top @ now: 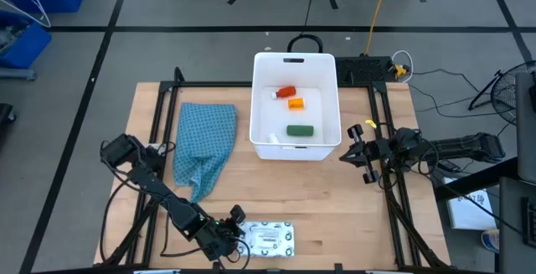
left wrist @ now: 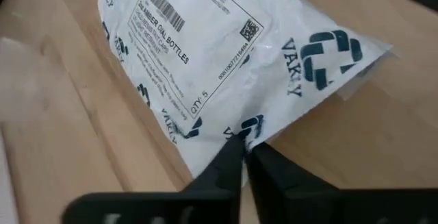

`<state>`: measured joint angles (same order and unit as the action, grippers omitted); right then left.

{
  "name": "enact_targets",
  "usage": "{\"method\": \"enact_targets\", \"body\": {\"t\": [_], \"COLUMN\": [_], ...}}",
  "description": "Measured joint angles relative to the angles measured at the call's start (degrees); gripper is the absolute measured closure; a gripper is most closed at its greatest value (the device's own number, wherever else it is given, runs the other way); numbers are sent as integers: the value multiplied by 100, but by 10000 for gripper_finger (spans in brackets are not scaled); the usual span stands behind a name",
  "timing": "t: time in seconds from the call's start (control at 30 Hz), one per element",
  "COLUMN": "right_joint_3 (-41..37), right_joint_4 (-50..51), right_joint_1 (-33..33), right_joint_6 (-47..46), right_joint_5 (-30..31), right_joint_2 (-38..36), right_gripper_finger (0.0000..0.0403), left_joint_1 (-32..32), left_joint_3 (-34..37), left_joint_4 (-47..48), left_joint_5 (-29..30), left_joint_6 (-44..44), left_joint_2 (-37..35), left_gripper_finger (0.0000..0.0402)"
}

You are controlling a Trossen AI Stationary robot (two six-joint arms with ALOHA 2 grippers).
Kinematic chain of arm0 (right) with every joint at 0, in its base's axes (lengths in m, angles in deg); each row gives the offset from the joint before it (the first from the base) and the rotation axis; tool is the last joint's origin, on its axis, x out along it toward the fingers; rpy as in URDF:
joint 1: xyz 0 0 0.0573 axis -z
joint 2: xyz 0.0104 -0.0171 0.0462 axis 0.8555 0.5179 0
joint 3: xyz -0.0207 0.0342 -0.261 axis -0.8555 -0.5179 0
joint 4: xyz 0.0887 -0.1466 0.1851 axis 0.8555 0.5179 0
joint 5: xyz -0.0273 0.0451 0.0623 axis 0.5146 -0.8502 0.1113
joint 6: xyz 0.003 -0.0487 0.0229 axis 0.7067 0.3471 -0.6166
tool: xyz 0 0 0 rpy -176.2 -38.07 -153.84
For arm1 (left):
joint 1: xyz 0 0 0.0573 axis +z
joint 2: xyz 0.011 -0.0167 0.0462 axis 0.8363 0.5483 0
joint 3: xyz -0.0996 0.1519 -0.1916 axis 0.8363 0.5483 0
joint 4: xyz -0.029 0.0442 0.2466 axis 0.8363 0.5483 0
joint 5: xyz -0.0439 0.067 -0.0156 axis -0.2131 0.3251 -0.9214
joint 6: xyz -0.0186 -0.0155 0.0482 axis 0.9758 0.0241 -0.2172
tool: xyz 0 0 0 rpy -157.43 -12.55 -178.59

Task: Pick & place medical supplies in basket/bin
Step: Put the white mailer bag into the white bin

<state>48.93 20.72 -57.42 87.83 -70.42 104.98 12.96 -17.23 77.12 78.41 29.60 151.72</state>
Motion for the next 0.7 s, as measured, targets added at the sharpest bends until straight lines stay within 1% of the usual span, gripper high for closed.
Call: {"method": "enact_targets", "body": {"t": [0.03,0.1,0.17,0.23,0.3,0.4,0.47,0.6,0.7], "right_joint_3": [0,0,0,-1,0,0,0,-2,-1], "right_joint_4": [0,11,47,48,48,48,56,54,44], "right_joint_1": [0,2,2,2,2,2,2,2,2], "right_joint_6": [-38,-111,-146,-160,-167,-160,-160,-142,-26], "right_joint_5": [75,165,225,224,224,223,223,223,223], "right_joint_2": [0,0,0,1,0,0,0,0,0], "right_gripper_finger": [403,403,403,403,403,403,403,403,403], "left_joint_1": [0,-17,-77,-160,-262,-409,-529,-624,-549], "left_joint_3": [0,0,0,2,7,59,189,583,1001], "left_joint_4": [43,234,480,912,1431,2011,2101,1845,1282], "left_joint_5": [13,76,261,570,861,1242,1426,1444,1557], "left_joint_6": [-24,-190,-245,-152,129,582,624,264,-335], "left_joint_2": [-3,-82,-244,-534,-990,-1860,-2532,-3965,-5019], "left_gripper_finger": [388,388,393,398,398,399,399,400,400]}}
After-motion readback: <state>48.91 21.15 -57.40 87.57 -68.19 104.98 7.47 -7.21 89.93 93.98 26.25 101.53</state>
